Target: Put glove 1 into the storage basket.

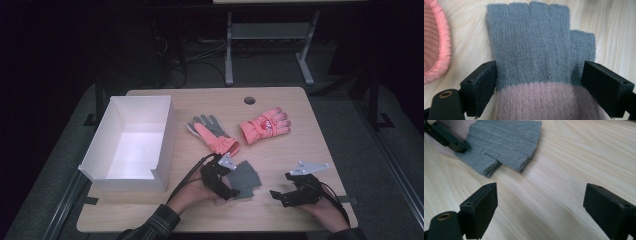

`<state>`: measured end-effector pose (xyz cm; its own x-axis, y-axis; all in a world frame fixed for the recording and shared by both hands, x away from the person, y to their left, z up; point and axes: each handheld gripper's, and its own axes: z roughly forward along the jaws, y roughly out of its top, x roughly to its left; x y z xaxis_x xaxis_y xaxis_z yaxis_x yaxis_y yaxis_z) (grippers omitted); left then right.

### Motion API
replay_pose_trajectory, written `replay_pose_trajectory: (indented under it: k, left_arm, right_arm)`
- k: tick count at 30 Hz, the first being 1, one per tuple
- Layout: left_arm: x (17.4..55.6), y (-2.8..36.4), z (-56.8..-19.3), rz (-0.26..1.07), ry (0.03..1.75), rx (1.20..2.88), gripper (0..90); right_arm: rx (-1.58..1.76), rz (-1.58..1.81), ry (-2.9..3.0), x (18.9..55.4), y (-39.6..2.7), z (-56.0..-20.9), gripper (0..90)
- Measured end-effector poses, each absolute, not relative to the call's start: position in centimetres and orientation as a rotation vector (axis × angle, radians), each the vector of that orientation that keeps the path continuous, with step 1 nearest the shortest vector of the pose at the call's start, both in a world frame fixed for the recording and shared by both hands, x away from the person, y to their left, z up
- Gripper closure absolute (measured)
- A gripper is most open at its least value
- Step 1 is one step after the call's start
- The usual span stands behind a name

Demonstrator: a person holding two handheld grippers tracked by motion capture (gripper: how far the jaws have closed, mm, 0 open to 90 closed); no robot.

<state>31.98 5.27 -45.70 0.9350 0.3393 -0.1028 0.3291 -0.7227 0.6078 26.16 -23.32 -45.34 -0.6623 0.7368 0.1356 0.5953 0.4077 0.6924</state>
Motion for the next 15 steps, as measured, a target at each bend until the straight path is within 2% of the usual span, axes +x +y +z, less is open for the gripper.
replay_pose_trajectory:
  k: [10, 15]
  left_arm:
    - [32.06, 5.37, -46.02, -0.008, 0.485, 2.445, 13.2]
    - [32.0, 5.36, -45.95, -0.022, 0.491, 2.453, 18.0]
  right_arm:
    - [1.189, 1.088, 2.438, 26.25, -23.56, -45.31, 12.2]
    - [1.188, 1.091, 2.421, 26.31, -23.76, -45.23, 12.6]
